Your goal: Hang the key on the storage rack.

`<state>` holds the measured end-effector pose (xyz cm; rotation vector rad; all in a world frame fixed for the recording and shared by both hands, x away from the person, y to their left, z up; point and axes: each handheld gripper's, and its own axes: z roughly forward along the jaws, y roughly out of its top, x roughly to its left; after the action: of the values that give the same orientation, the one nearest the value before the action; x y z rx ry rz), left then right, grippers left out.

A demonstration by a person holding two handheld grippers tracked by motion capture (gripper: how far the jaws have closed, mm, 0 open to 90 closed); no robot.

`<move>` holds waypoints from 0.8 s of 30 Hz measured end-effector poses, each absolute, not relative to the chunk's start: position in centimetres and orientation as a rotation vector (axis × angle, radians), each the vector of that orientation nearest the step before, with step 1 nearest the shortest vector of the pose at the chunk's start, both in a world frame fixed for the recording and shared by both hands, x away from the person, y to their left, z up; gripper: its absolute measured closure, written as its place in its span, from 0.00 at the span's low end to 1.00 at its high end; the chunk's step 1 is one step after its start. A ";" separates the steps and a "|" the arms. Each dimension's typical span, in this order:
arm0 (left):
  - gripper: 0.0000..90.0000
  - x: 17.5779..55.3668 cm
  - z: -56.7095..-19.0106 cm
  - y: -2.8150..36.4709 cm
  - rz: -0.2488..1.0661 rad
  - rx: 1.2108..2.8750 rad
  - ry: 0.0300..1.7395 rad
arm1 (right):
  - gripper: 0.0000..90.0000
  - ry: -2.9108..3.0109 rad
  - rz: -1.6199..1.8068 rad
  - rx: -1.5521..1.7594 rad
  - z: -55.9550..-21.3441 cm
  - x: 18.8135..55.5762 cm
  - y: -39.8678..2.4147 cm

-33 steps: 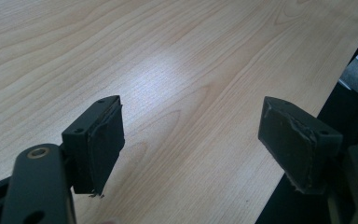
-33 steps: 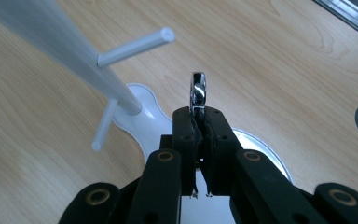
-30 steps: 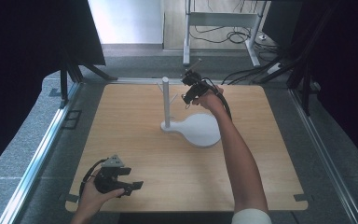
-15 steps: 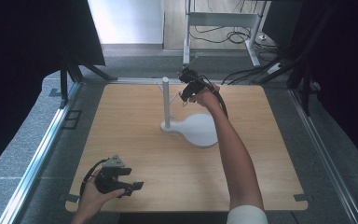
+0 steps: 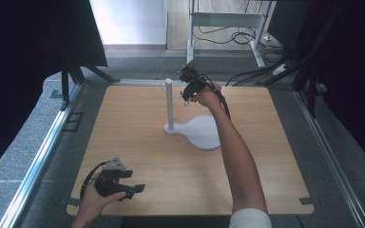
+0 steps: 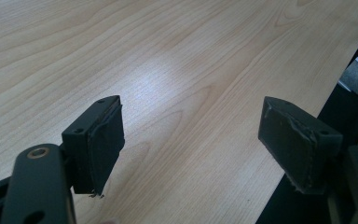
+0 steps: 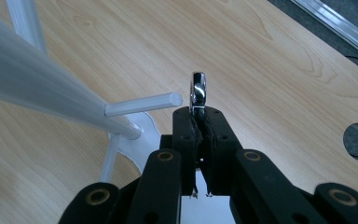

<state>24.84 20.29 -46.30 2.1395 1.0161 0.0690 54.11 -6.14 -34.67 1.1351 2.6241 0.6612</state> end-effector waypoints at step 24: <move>0.25 25.0 -46.6 19.9 0.064 2.154 1.013 | 0.94 2.643 0.661 1.102 -34.9 53.0 -5.6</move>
<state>24.95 19.91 -46.59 2.1538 1.0135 0.0643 53.05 -5.60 -34.87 1.1019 2.6429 0.6612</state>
